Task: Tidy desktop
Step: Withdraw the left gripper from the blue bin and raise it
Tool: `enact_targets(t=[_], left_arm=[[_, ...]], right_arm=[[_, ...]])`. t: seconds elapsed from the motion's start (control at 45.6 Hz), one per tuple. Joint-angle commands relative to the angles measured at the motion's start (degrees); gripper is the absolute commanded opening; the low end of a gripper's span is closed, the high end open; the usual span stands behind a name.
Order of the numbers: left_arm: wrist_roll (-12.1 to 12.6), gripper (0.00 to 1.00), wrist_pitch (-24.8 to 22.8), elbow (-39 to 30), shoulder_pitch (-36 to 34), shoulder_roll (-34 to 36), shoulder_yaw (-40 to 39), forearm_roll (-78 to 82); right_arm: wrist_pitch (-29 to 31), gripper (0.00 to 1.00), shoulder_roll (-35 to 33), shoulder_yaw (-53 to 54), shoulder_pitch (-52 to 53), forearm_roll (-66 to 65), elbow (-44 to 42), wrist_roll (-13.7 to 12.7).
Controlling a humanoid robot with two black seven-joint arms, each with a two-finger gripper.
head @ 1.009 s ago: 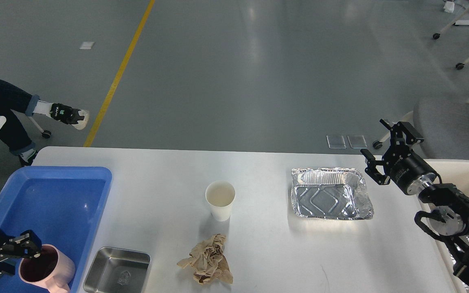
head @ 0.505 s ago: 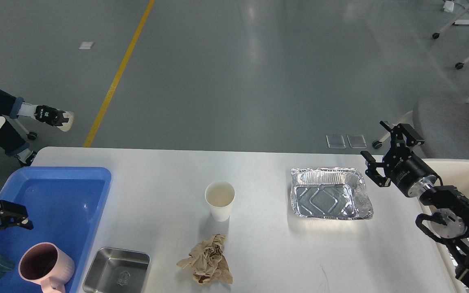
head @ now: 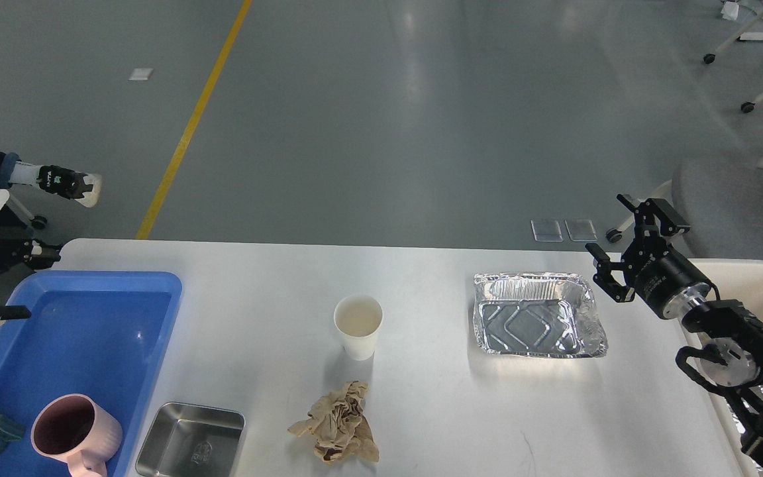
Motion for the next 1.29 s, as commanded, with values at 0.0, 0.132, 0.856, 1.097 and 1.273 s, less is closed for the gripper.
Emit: enact_targets(t=[0.0, 0.132, 0.856, 1.097, 1.273], left_arm=[[-1.33, 0.99, 1.02, 1.13, 0.66, -7.85, -7.61, -0.94], [-10.64, 0.99, 10.42, 1.14, 2.68, -10.48, -13.61, 0.64], [-21.99, 0.99, 0.69, -11.16, 9.28, 20.61, -1.83, 18.49], [-23.05, 0.99, 0.00, -12.14, 9.28, 32.22, -1.57, 17.78], [-23.57, 0.99, 0.00, -11.70, 8.76, 35.39, -1.57, 17.70]], right_arm=[[0.01, 1.00, -0.06, -0.01, -0.09, 0.00, 0.06, 0.00], [0.01, 1.00, -0.68, -0.01, -0.27, 0.00, 0.41, 0.00], [0.01, 1.00, -0.50, 0.08, -0.79, 0.00, 0.59, 0.00], [0.01, 1.00, -0.50, 0.08, -0.79, 0.00, 0.59, 0.00], [0.01, 1.00, -0.76, 0.08, -0.53, 0.08, 0.59, 0.00]])
